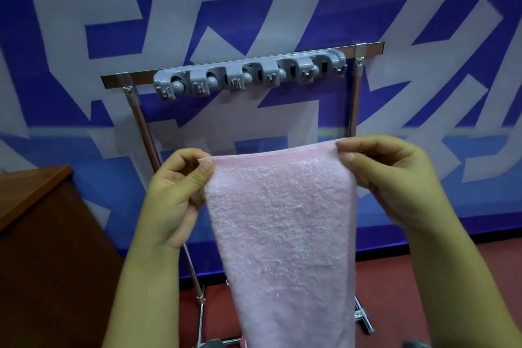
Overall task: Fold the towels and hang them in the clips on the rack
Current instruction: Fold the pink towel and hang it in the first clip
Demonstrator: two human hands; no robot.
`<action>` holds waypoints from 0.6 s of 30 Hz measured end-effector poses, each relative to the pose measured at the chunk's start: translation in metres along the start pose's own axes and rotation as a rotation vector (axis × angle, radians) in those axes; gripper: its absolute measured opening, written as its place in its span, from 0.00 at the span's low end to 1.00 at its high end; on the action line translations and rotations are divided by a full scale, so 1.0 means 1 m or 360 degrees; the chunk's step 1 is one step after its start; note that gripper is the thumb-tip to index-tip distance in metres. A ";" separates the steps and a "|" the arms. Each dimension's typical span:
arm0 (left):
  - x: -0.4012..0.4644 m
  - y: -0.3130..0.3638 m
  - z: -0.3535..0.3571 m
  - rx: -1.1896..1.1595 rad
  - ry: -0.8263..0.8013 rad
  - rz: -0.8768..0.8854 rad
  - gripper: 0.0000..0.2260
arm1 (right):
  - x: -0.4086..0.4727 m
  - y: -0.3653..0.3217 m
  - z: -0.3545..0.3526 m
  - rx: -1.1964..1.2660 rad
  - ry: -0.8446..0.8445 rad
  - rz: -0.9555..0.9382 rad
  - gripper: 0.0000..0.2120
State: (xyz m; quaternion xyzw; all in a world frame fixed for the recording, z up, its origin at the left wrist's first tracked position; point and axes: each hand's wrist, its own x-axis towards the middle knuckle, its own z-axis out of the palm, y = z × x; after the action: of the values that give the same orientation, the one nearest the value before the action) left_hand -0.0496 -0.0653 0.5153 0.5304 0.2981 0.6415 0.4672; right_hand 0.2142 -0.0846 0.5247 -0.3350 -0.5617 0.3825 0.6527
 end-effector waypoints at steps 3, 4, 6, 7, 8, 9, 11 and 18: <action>0.002 -0.008 0.002 0.0015 0.0143 -0.0199 0.09 | 0.001 0.008 0.008 -0.0031 0.0067 0.0155 0.13; 0.002 -0.010 0.004 0.0017 0.0182 -0.0252 0.07 | 0.002 0.012 0.010 -0.0056 0.0094 0.0191 0.12; 0.001 -0.013 0.010 0.0012 0.0220 -0.0306 0.03 | 0.002 0.018 0.014 -0.0084 0.0136 0.0238 0.12; -0.001 -0.013 0.013 0.0004 0.0229 -0.0312 0.02 | 0.002 0.020 0.016 -0.0099 0.0149 0.0238 0.13; -0.003 -0.012 0.018 0.0005 0.0235 -0.0304 0.02 | 0.001 0.022 0.019 -0.0122 0.0160 0.0226 0.13; -0.005 -0.012 0.022 0.0009 0.0236 -0.0297 0.03 | 0.001 0.023 0.022 -0.0151 0.0172 0.0207 0.13; -0.008 -0.010 0.034 0.0024 0.0225 -0.0286 0.03 | -0.002 0.024 0.028 -0.0213 0.0205 0.0156 0.13; -0.019 -0.009 0.074 0.0145 0.0144 -0.0196 0.03 | -0.013 0.020 0.054 -0.0377 0.0242 -0.0083 0.15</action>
State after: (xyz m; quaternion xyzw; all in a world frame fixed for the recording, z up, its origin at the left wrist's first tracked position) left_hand 0.0238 -0.0878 0.5187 0.5022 0.3799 0.6208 0.4670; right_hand 0.1574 -0.0861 0.5088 -0.4231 -0.5603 0.2699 0.6590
